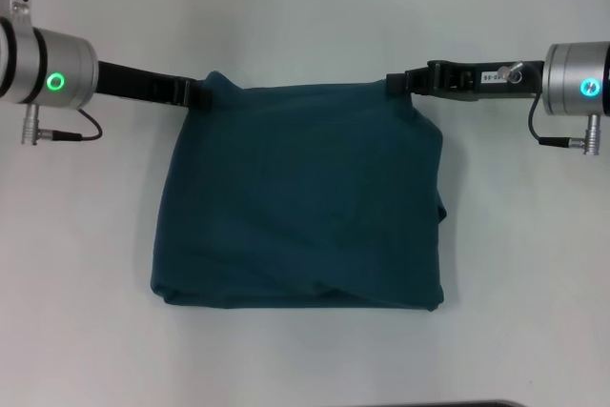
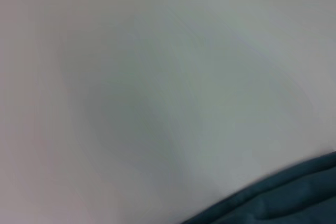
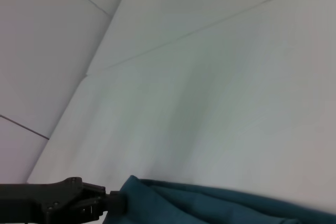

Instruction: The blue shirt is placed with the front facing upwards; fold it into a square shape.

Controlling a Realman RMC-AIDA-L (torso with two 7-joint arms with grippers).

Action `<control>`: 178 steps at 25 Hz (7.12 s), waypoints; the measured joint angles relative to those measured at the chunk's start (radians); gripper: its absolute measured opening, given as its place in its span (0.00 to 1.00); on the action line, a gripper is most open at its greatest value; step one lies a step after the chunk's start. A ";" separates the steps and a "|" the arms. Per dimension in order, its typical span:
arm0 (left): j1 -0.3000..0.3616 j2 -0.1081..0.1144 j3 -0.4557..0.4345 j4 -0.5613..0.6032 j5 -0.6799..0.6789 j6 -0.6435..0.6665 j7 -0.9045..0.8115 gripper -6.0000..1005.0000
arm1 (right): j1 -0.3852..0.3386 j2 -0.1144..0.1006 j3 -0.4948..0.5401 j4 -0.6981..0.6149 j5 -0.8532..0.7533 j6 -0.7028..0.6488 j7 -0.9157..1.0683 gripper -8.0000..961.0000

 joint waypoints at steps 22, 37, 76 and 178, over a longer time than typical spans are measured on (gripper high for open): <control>0.044 0.002 -0.052 -0.026 -0.008 -0.018 0.001 0.05 | 0.041 0.022 -0.060 -0.013 -0.001 0.110 -0.023 0.04; 0.060 -0.002 -0.080 -0.037 -0.007 -0.022 0.001 0.15 | -0.066 -0.001 -0.063 -0.055 0.101 0.003 -0.070 0.44; 0.112 -0.046 -0.107 -0.129 -0.004 0.082 0.028 0.70 | -0.045 0.020 -0.055 -0.014 0.132 0.016 -0.003 0.64; 0.169 -0.073 -0.072 0.102 -0.287 0.472 0.363 0.71 | -0.085 0.014 -0.242 -0.065 0.312 -0.118 -0.269 0.64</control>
